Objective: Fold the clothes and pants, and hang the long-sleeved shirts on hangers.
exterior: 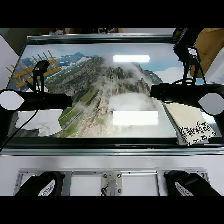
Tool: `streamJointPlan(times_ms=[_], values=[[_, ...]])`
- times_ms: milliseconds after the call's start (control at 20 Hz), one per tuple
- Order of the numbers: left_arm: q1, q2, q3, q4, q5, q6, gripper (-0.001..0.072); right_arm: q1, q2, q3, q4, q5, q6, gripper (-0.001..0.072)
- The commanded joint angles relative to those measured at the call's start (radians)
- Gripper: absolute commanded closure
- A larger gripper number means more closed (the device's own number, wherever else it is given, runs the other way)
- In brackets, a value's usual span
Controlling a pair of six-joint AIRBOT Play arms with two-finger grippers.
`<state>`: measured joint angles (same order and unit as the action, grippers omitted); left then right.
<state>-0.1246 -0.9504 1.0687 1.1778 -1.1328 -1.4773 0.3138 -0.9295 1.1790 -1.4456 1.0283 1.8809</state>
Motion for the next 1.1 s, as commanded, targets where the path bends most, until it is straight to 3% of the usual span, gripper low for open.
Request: streamJointPlan(times_ms=[0, 450, 500, 550, 600, 800, 1050], values=[[0.000, 0.000, 0.000, 0.000, 0.000, 0.000, 0.0693, 0.001, 0.000, 0.000, 0.000, 0.000, 0.000, 0.0697], [0.000, 0.000, 0.000, 0.008, 0.008, 0.000, 0.0693, 0.001, 0.000, 0.000, 0.000, 0.000, 0.000, 0.0697], [0.005, 0.000, 0.001, 0.040, 0.034, 0.008, 0.0611, 0.001, 0.000, 0.000, 0.000, 0.000, 0.000, 0.0697], [0.019, -0.001, 0.009, 0.094, 0.047, 0.011, 0.0140, 0.001, 0.000, 0.000, 0.000, 0.000, 0.000, 0.0697], [0.044, -0.009, 0.025, 0.178, 0.058, 0.003, 0.0006, 0.001, 0.000, 0.000, 0.000, 0.000, 0.000, 0.0697], [0.227, -0.120, 0.082, 0.562, 0.060, -0.062, 0.0007, 0.001, 0.000, 0.000, 0.000, 0.000, 0.000, 0.0697], [0.483, -0.357, 0.097, 0.602, 0.107, -0.069, 0.0007, 0.001, 0.000, 0.000, 0.000, 0.000, 0.000, 0.0697]])
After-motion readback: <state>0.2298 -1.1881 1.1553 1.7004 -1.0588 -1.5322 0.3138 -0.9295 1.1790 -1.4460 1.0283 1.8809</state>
